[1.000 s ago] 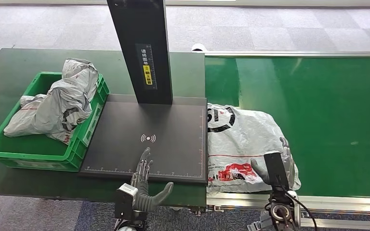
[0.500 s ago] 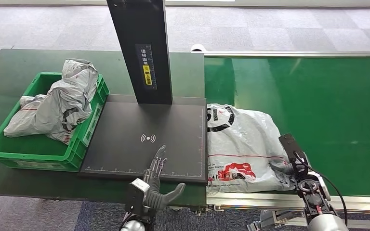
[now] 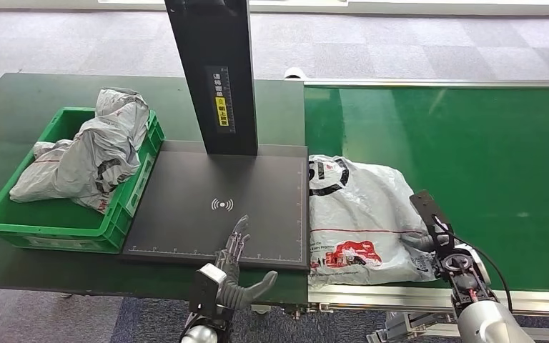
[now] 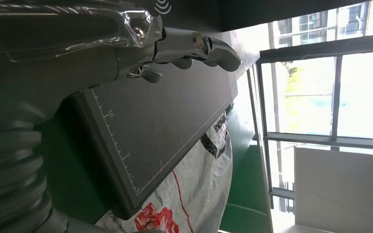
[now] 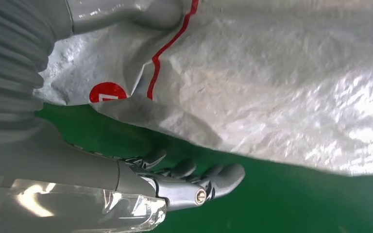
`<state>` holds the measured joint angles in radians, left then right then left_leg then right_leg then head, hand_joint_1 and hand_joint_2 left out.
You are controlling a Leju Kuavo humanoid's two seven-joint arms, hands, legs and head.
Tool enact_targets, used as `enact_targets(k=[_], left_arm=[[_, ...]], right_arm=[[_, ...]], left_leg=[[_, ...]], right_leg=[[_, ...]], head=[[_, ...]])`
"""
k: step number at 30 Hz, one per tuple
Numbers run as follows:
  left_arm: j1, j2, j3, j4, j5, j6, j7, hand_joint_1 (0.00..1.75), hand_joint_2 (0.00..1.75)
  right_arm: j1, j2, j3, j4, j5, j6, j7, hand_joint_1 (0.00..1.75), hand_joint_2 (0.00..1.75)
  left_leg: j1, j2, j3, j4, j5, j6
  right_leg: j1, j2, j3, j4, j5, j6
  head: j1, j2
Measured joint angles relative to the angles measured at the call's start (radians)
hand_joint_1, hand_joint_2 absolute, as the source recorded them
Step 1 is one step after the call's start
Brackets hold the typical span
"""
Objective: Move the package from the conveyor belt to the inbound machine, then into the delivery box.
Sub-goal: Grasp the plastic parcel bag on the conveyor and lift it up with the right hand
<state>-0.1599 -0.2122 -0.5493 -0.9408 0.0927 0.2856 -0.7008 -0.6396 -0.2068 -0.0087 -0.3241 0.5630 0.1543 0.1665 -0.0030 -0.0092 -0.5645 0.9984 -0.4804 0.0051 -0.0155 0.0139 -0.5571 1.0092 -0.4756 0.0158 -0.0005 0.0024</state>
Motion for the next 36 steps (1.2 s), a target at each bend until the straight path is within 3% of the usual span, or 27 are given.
enact_targets(k=[4,15,23,26,29,33,36], left_arm=[[0.0,0.0,0.006,0.0,0.011,0.011,0.0,0.0,1.75],[0.0,-0.003,0.015,-0.001,0.013,0.02,0.0,0.0,1.75],[0.01,-0.002,0.024,-0.024,0.011,0.045,0.0,0.0,1.75],[0.041,0.004,0.044,-0.065,0.002,0.081,0.0,0.0,1.75],[0.093,0.018,0.072,-0.13,-0.015,0.107,0.0,0.0,1.75],[0.139,0.045,0.095,-0.206,-0.039,0.101,0.0,0.0,1.75],[0.162,0.073,0.11,-0.273,-0.081,0.068,0.0,0.0,1.75]], right_arm=[[-0.049,0.02,0.014,0.018,0.016,0.04,0.07,1.75,1.75],[-0.064,0.059,0.016,0.044,-0.014,0.073,0.031,1.75,1.75],[-0.065,0.075,0.007,0.046,-0.026,0.023,-0.06,1.75,1.75],[-0.069,0.087,0.002,0.019,-0.039,-0.053,-0.224,1.75,1.75],[-0.068,0.102,-0.008,-0.108,-0.08,-0.092,-0.377,1.75,1.75],[-0.019,0.115,-0.015,-0.377,-0.153,-0.098,-0.407,1.75,1.75],[0.118,0.111,-0.035,-0.687,-0.262,-0.179,-0.467,1.75,1.75]], left_leg=[[0.0,0.0,0.0,0.0,0.001,0.001],[0.001,-0.001,-0.006,0.0,0.001,0.0],[0.0,-0.001,-0.008,0.0,0.001,0.0],[0.0,-0.001,-0.01,0.0,0.001,0.0],[0.001,-0.001,-0.01,0.0,0.001,0.0],[0.001,-0.005,-0.011,0.0,0.001,0.0],[0.001,-0.011,-0.013,0.001,0.001,0.0]], right_leg=[[0.0,0.0,0.0,0.0,0.001,0.0],[0.001,0.0,-0.006,0.0,0.001,0.0],[0.001,0.0,-0.007,0.0,0.001,0.0],[0.001,0.0,-0.008,0.001,0.001,0.0],[0.001,0.0,-0.01,0.001,0.001,0.0],[0.001,-0.005,-0.011,0.001,0.0,0.0],[0.001,-0.011,-0.011,0.001,-0.002,0.0]], head=[[0.0,0.0],[0.0,0.0],[0.0,0.0],[0.0,0.0],[0.0,0.0],[0.0,0.0],[0.0,0.0]])
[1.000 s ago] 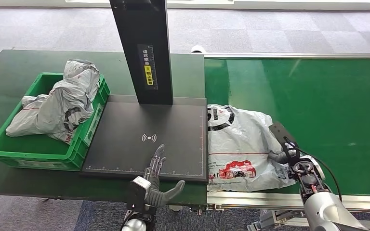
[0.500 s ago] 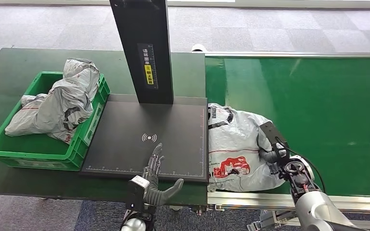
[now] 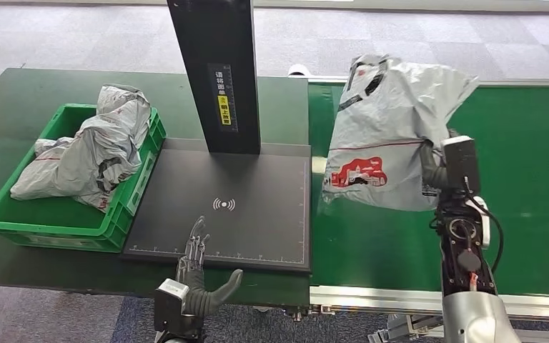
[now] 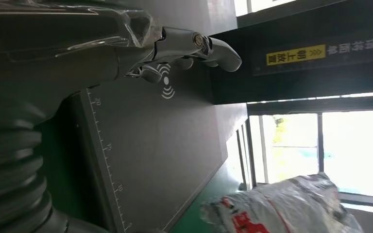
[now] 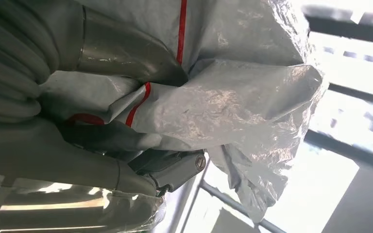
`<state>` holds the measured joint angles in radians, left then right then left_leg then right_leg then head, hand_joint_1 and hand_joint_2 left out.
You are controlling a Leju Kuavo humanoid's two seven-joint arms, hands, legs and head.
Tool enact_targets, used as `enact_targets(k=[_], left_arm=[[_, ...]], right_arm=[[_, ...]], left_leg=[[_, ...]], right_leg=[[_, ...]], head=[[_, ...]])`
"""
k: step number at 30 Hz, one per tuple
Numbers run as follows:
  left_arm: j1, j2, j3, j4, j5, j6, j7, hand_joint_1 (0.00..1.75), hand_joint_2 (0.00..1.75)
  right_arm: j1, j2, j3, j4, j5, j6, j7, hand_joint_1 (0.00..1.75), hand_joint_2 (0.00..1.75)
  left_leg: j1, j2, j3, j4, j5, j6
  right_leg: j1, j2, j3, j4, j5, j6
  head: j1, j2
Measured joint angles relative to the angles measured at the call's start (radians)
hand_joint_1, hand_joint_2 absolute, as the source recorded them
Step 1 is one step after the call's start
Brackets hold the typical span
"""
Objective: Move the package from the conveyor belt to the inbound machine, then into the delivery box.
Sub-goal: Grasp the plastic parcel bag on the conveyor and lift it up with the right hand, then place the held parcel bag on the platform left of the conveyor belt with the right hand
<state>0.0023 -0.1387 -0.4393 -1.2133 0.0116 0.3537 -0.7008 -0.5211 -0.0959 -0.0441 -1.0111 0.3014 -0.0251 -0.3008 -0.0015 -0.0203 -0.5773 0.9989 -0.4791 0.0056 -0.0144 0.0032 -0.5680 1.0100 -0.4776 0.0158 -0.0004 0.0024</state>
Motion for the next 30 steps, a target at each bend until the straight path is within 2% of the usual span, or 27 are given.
enact_targets(k=[2,4,7,10,14,18,24,30], left_arm=[[0.005,0.019,0.022,-0.056,-0.025,-0.022,0.0,0.0,1.75],[-0.001,0.032,0.056,-0.116,-0.036,-0.034,0.0,0.0,1.75],[-0.022,0.046,0.116,-0.203,-0.04,-0.017,-0.001,0.0,1.75],[-0.041,0.054,0.157,-0.272,-0.045,0.012,-0.001,0.0,1.75],[-0.055,0.058,0.189,-0.334,-0.048,0.045,-0.001,0.0,1.75],[-0.076,0.06,0.212,-0.357,-0.041,0.055,-0.001,0.0,1.75],[-0.118,0.059,0.245,-0.357,-0.036,0.054,-0.001,0.0,1.75],[-0.133,0.058,0.272,-0.342,-0.043,0.059,-0.001,0.0,1.75]], right_arm=[[0.11,-0.004,-0.033,-0.214,-0.077,-0.058,-0.045,1.75,1.75],[0.198,-0.005,-0.069,-0.394,-0.148,-0.076,-0.077,1.75,1.75],[0.246,-0.004,-0.086,-0.555,-0.219,0.01,-0.069,1.75,1.75],[0.219,0.004,-0.05,-0.6,-0.253,0.128,-0.029,1.75,1.75],[0.129,0.036,0.056,-0.549,-0.298,0.261,0.015,1.75,1.75],[0.041,0.093,0.163,-0.438,-0.319,0.31,0.048,1.75,1.75],[-0.074,0.187,0.275,-0.234,-0.35,0.34,0.087,1.75,1.75],[-0.117,0.26,0.349,-0.084,-0.348,0.335,0.09,1.75,1.75]], left_leg=[[0.0,-0.002,-0.002,0.0,0.0,0.0],[0.0,-0.002,-0.004,0.0,-0.001,0.0],[-0.001,0.006,-0.004,-0.001,-0.002,-0.001],[0.0,0.01,-0.002,-0.001,-0.001,-0.001],[0.001,0.01,-0.001,-0.001,0.003,-0.002],[0.002,0.009,-0.001,-0.001,0.004,-0.003],[0.002,0.009,-0.002,-0.001,0.004,-0.003],[0.002,0.009,-0.004,-0.001,0.004,-0.003]], right_leg=[[0.0,-0.002,-0.001,0.0,-0.001,0.0],[0.0,-0.002,-0.002,0.0,-0.001,0.0],[0.0,0.005,-0.002,0.0,0.0,-0.001],[0.0,0.009,-0.002,0.0,0.002,-0.002],[0.001,0.009,-0.002,0.001,0.004,-0.003],[0.002,0.009,-0.002,0.001,0.005,-0.004],[0.002,0.009,-0.004,0.002,0.005,-0.004],[0.002,0.009,-0.005,0.001,0.005,-0.004]], head=[[0.0,0.0],[0.0,0.0],[0.0,0.0],[0.0,0.0],[0.0,0.0],[0.0,0.0],[0.0,0.0],[0.0,0.0]])
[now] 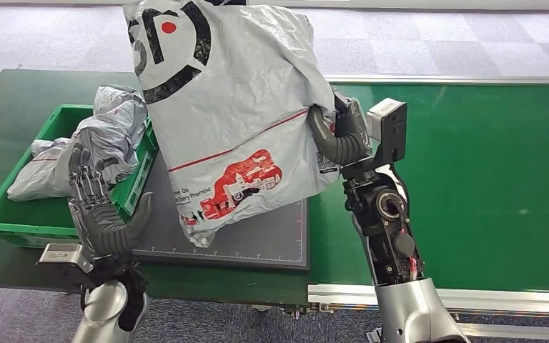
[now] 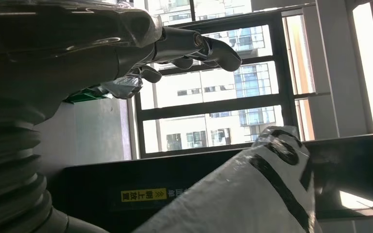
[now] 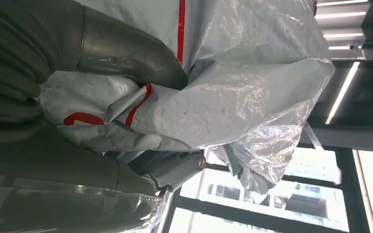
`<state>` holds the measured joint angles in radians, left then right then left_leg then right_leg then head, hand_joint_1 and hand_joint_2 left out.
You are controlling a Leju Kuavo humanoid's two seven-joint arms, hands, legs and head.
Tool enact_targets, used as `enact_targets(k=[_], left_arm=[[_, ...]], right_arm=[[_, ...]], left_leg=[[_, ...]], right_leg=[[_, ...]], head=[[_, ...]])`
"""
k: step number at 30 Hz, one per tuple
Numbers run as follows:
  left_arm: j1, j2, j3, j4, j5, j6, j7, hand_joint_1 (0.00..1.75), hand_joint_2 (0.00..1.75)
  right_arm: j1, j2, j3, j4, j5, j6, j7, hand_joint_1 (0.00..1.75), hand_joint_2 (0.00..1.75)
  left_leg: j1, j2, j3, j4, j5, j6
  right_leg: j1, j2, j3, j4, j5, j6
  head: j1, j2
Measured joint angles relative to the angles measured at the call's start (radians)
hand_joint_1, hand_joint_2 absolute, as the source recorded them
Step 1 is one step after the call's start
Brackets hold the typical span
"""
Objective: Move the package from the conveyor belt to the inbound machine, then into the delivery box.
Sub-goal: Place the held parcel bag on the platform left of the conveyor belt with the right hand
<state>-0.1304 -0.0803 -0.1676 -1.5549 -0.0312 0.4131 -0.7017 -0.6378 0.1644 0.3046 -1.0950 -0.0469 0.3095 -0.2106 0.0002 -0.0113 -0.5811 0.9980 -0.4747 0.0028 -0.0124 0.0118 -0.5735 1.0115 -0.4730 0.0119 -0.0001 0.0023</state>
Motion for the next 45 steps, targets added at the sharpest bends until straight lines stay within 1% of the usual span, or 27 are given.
enact_targets(k=[4,13,16,17,20,27,34,41,45], left_arm=[[0.002,0.0,0.011,0.002,-0.01,0.009,0.0,0.0,1.75],[0.003,-0.008,0.023,0.014,-0.023,0.007,0.0,0.0,1.75],[0.002,-0.011,0.024,0.021,-0.029,-0.004,0.0,0.0,1.75],[0.001,-0.013,0.024,0.024,-0.031,-0.008,0.0,0.0,1.75],[-0.002,-0.017,0.024,0.034,-0.035,-0.012,0.0,0.0,1.75],[-0.008,-0.022,0.025,0.052,-0.044,-0.013,0.0,0.0,1.75],[-0.013,-0.03,0.028,0.067,-0.059,-0.028,0.0,0.0,1.75],[-0.014,-0.044,0.032,0.072,-0.088,-0.083,0.01,0.0,1.75],[-0.013,-0.05,0.014,0.075,-0.124,-0.132,0.045,0.0,1.75]], right_arm=[[-0.004,0.016,0.017,0.039,0.01,-0.024,0.003,1.75,1.75],[-0.008,0.013,0.017,0.117,0.014,-0.048,0.029,1.75,1.75],[-0.014,0.007,0.016,0.165,0.022,-0.041,0.046,0.74,1.75],[-0.015,0.004,0.016,0.184,0.027,-0.035,0.05,0.3,1.75],[-0.021,-0.003,0.017,0.243,0.047,-0.028,0.055,0.0,1.75],[-0.043,-0.01,0.032,0.341,0.102,-0.048,0.07,0.0,1.75],[-0.061,-0.013,0.049,0.407,0.138,-0.034,0.077,0.0,1.75],[-0.073,-0.014,0.057,0.437,0.184,-0.068,0.082,0.0,1.75],[-0.074,-0.014,0.057,0.429,0.212,-0.107,0.067,0.0,1.75]], left_leg=[[0.0,0.0,-0.001,0.0,0.0,0.0],[0.0,0.0,-0.001,0.0,0.0,0.0],[0.0,0.0,-0.001,0.0,0.0,0.0],[0.0,0.0,-0.001,0.0,0.0,0.0],[0.0,0.0,-0.001,0.0,0.0,0.0],[0.0,0.0,-0.001,0.0,0.0,0.0],[0.0,0.0,-0.001,0.0,0.0,0.0],[0.0,0.0,-0.001,0.0,0.0,0.0],[0.0,0.0,-0.001,0.001,0.0,0.0]], right_leg=[[0.0,0.0,0.0,0.0,0.0,0.0],[0.0,0.0,-0.001,0.0,0.0,0.0],[0.0,0.0,-0.001,0.0,0.0,0.0],[0.0,0.0,-0.001,0.0,0.0,0.0],[0.0,0.0,-0.001,0.0,0.0,0.0],[0.0,0.0,-0.001,0.0,0.0,0.0],[0.0,0.0,-0.001,0.0,0.0,0.0],[0.0,0.0,-0.001,0.0,0.0,0.0],[0.0,0.0,-0.001,0.0,0.0,0.0]], head=[[0.0,0.0],[0.0,0.0],[0.0,0.0],[0.0,0.0],[0.0,0.0],[0.0,0.0],[0.0,0.0],[0.0,0.0],[0.0,0.0]])
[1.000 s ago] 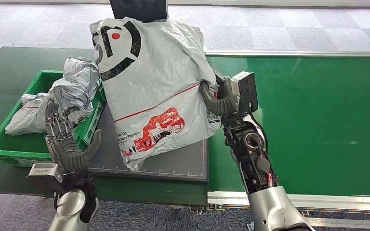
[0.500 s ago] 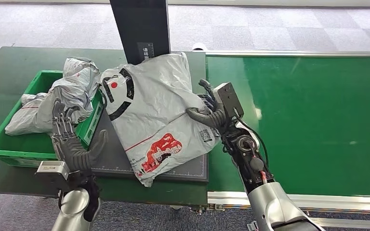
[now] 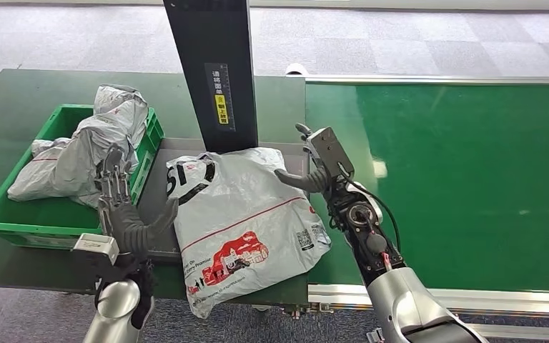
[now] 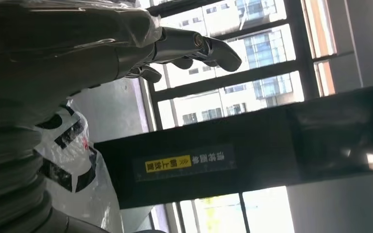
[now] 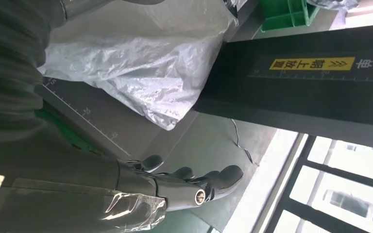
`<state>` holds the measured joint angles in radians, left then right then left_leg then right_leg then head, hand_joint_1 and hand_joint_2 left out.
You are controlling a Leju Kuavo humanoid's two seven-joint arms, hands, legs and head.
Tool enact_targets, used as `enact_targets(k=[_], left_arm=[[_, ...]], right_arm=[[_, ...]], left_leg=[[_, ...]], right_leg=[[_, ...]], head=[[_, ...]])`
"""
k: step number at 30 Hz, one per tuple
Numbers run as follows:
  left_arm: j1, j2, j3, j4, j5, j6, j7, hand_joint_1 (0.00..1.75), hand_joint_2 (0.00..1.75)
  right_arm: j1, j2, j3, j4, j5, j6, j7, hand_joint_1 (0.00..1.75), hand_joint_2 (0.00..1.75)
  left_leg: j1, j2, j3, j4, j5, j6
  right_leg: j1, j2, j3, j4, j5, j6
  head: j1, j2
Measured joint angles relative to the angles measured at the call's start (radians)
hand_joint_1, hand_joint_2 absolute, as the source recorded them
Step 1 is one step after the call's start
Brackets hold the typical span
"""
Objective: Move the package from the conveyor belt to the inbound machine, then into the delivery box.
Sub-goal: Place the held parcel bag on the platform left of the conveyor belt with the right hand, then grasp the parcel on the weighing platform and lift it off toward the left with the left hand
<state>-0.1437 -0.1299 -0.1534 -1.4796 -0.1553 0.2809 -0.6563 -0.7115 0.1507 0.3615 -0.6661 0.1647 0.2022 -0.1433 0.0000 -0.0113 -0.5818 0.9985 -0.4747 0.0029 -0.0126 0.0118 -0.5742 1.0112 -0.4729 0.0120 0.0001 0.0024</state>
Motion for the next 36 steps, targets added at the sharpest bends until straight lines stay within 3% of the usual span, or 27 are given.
enact_targets(k=[3,6,11,15,19,24,29,36], left_arm=[[0.001,-0.001,-0.015,0.002,-0.023,-0.02,0.017,0.0,1.75],[0.004,0.0,-0.034,0.007,-0.111,-0.057,0.059,0.0,1.75],[-0.018,0.0,-0.093,0.073,-0.394,-0.131,0.217,0.0,1.75],[-0.091,-0.016,-0.144,0.178,-0.529,-0.179,0.33,0.0,1.75],[-0.185,-0.049,-0.199,0.309,-0.607,-0.225,0.374,0.0,1.75],[-0.302,-0.096,-0.247,0.502,-0.653,-0.245,0.384,0.0,1.75],[-0.417,-0.139,-0.292,0.696,-0.737,-0.196,0.433,0.0,1.75],[-0.484,-0.165,-0.321,0.831,-0.756,-0.175,0.444,0.0,1.75]], right_arm=[[0.001,0.0,0.0,-0.021,0.019,-0.025,-0.008,0.0,1.75],[0.034,0.0,-0.013,-0.104,0.059,-0.131,-0.069,0.0,1.75],[0.194,-0.005,-0.092,-0.513,0.059,-0.297,-0.175,0.0,1.75],[0.337,-0.007,-0.172,-0.822,0.024,-0.318,-0.263,0.0,1.75],[0.435,-0.001,-0.214,-1.009,0.022,-0.331,-0.335,0.0,1.75],[0.484,0.004,-0.228,-1.107,0.029,-0.336,-0.363,0.0,1.75],[0.493,0.011,-0.233,-1.133,0.032,-0.334,-0.371,0.0,1.75],[0.497,0.015,-0.237,-1.141,0.032,-0.331,-0.374,0.0,1.75]], left_leg=[[0.0,0.0,0.0,0.0,0.0,0.0],[0.0,-0.002,0.0,0.0,0.0,0.0],[0.0,-0.004,-0.001,0.0,0.0,0.0],[0.0,-0.004,-0.003,0.001,-0.001,0.001],[-0.001,-0.004,-0.002,0.001,-0.001,0.001],[0.0,-0.003,-0.001,0.001,0.0,0.0],[0.0,-0.003,-0.001,0.001,0.0,0.0],[0.0,-0.003,-0.001,0.0,0.0,0.0]], right_leg=[[0.0,0.0,0.0,0.0,0.0,0.0],[0.0,-0.001,-0.001,0.0,0.0,0.0],[0.0,-0.004,-0.002,-0.001,0.0,0.0],[-0.001,-0.004,-0.002,-0.001,0.0,0.0],[-0.001,-0.003,-0.002,-0.001,0.0,0.0],[0.0,-0.003,-0.001,-0.001,0.001,0.0],[0.0,-0.003,-0.001,-0.001,0.001,0.0],[-0.001,-0.003,-0.001,-0.001,0.0,0.0]], head=[[0.0,0.0],[0.0,0.0],[0.0,0.0],[0.0,0.0],[0.0,0.0],[0.0,0.0],[0.0,0.0],[0.0,0.0]])
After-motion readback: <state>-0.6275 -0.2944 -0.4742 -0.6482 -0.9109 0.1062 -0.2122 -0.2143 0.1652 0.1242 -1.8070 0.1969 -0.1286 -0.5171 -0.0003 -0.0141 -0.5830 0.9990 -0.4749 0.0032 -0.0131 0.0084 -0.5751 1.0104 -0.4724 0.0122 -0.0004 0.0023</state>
